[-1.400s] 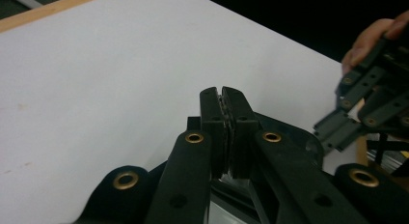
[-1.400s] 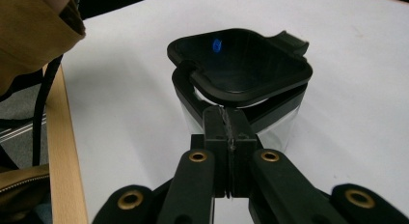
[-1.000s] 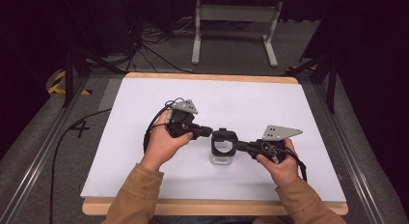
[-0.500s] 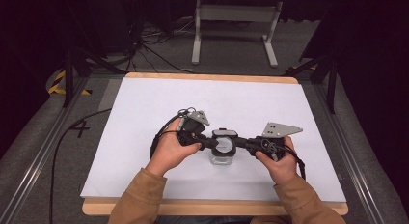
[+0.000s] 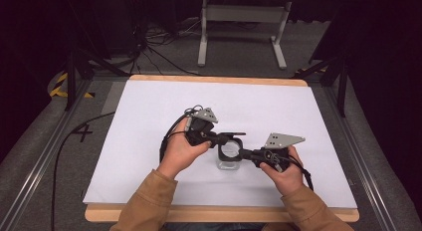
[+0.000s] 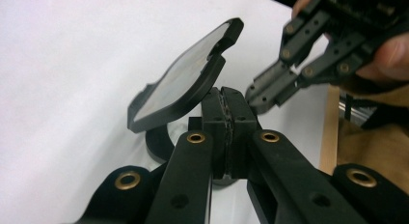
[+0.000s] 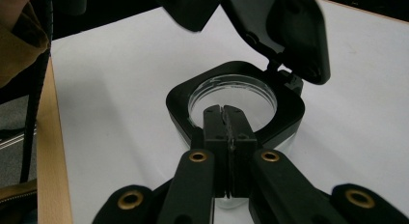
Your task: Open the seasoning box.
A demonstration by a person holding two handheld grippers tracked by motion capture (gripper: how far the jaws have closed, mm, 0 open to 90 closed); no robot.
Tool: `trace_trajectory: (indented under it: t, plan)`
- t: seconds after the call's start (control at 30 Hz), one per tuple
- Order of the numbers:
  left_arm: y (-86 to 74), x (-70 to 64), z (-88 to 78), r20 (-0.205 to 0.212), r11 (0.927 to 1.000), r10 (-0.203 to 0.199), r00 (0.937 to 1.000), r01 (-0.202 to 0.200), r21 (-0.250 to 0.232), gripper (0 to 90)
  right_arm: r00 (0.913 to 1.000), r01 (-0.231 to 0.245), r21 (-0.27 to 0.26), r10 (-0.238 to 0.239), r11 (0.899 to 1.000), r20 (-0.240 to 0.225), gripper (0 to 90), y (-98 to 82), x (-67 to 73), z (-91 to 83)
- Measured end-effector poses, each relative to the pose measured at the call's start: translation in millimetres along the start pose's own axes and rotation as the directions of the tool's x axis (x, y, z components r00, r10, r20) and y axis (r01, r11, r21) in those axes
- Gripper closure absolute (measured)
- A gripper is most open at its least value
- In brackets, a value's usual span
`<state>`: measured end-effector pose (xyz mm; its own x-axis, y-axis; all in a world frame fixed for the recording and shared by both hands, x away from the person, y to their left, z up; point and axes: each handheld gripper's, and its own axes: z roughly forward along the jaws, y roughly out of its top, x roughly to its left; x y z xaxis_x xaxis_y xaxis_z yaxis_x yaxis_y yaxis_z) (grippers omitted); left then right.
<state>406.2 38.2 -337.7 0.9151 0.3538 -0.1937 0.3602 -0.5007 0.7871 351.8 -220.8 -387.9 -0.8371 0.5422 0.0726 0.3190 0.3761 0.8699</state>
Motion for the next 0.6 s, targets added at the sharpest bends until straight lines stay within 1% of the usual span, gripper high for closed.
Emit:
trace_trajectory:
  t: [0.03,0.07,0.17,0.2,0.23,0.33,0.37,0.4,0.43,0.47,0.5,0.53,0.57,0.6]
  plan:
    - [0.5,0.9,-0.4,-0.003,1.0,-0.002,1.0,0.001,-0.009,89.1,1.0,-0.001,0.004,0.001,1.0,0.004,90.0,-0.7,-0.1,-0.2]
    - [1.0,1.7,-0.7,0.0,0.9998,-0.011,0.9999,0.011,-0.017,89.0,1.0,-0.001,0.002,0.001,1.0,0.005,89.9,-1.3,-0.3,-0.3]
    - [2.8,6.2,-0.3,-0.008,0.9986,-0.019,0.9998,0.018,-0.049,89.1,1.0,-0.007,-0.01,0.007,1.0,0.003,90.0,-3.7,-0.9,-1.3]
    - [3.3,7.5,0.1,-0.016,0.9981,-0.018,0.9997,0.017,-0.06,89.1,1.0,-0.003,-0.012,0.003,1.0,0.004,90.0,-4.2,-0.7,-1.4]
    - [3.4,8.2,0.6,-0.018,0.9973,-0.026,0.9995,0.025,-0.069,89.1,1.0,0.003,-0.015,-0.003,1.0,0.007,90.0,-4.7,-0.3,-1.3]
    - [4.6,10.3,0.5,-0.029,0.9949,-0.035,0.999,0.032,-0.096,89.0,0.9995,0.025,-0.016,-0.025,1.0,0.02,90.0,-5.2,1.7,-1.4]
    - [4.9,11.1,1.3,-0.033,0.9923,-0.046,0.9984,0.042,-0.116,88.1,0.9993,0.029,-0.018,-0.028,0.999,0.023,90.0,-5.4,2.1,-1.3]
    - [5.2,12.3,1.4,-0.031,0.9928,-0.041,0.9987,0.038,-0.114,88.1,0.9991,0.034,-0.02,-0.033,0.999,0.025,90.0,-5.9,2.4,-1.3]
    - [5.1,13.2,2.2,-0.024,0.9916,-0.053,0.9983,0.05,-0.119,86.8,0.9991,0.035,-0.022,-0.035,0.999,0.026,90.0,-6.1,2.7,-1.4]
    - [5.0,15.9,3.6,-0.023,0.9894,-0.049,0.9985,0.045,-0.138,85.7,0.9988,0.04,-0.023,-0.04,0.999,0.029,90.0,-6.4,2.9,-1.5]
    - [4.6,18.1,4.1,-0.022,0.9881,-0.053,0.9983,0.05,-0.146,85.9,0.9987,0.041,-0.024,-0.04,0.999,0.031,90.0,-6.7,3.2,-1.7]
    - [4.2,20.5,4.8,-0.023,0.9853,-0.067,0.9975,0.062,-0.159,86.2,0.9986,0.043,-0.026,-0.042,0.999,0.032,90.0,-7.0,3.4,-1.6]
    - [4.0,22.9,4.7,-0.025,0.9851,-0.068,0.9974,0.063,-0.16,86.9,0.9984,0.045,-0.025,-0.045,0.999,0.035,90.0,-7.1,3.9,-1.7]
    - [3.5,24.2,5.6,-0.03,0.9825,-0.078,0.9965,0.071,-0.172,87.1,0.9982,0.049,-0.023,-0.049,0.999,0.036,90.0,-7.1,4.3,-1.8]
